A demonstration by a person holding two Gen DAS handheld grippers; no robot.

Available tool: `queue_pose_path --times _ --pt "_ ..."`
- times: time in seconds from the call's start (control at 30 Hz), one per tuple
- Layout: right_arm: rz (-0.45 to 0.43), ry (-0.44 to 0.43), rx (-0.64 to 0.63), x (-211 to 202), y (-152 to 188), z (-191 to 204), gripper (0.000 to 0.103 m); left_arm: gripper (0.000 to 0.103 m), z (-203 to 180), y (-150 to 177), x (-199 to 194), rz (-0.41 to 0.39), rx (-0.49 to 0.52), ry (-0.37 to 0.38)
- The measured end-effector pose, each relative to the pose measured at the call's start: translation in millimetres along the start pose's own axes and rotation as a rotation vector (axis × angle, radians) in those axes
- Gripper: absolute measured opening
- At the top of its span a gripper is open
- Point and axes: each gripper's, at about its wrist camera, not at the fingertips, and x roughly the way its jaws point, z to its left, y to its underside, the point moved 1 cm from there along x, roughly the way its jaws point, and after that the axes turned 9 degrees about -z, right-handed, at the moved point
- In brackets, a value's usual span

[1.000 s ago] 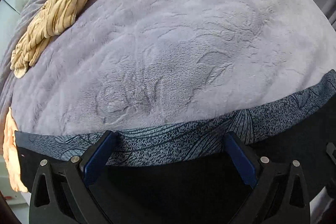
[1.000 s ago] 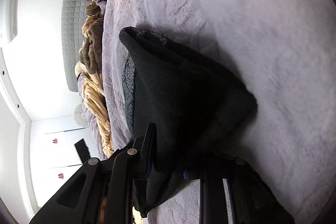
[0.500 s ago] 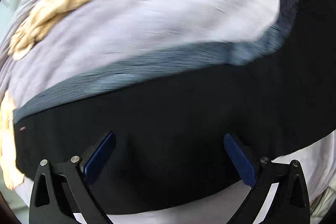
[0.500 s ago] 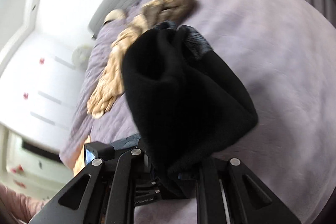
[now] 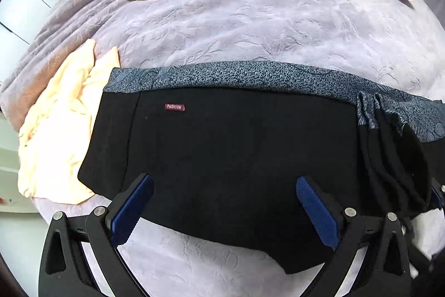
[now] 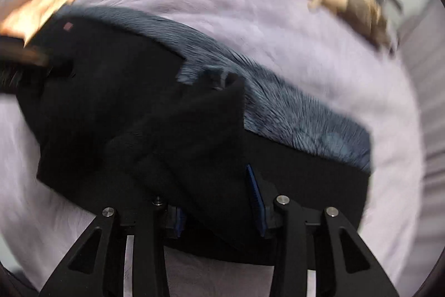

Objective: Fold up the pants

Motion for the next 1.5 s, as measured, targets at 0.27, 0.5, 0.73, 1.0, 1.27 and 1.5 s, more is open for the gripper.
queue_pose_path --times 0.27,0.5,0.73,1.0,1.27,1.5 --pt "0.008 -0.398 0.478 -46 18 -55 0.047 0.103 -35 -2 -25 0.029 0.042 0.404" --pt "0.038 -0.681 1.357 -2 122 -141 0.047 0.085 -98 1 -2 0.156 0.075 0.610" --pt "-0.006 -0.771 1.576 30 137 -147 0.047 0.066 -122 17 13 0.225 0.097 0.610" --pt "0.035 -0.788 1.558 28 123 -141 0.004 0.036 -100 21 -20 0.134 0.137 0.595" --pt "0.171 -0.680 1.416 55 104 -122 0.004 0.053 -95 38 -5 0.150 0.132 0.455" --pt "0.212 -0.691 1.217 32 74 -128 0.027 0.094 -90 42 -34 0.103 0.160 0.362"
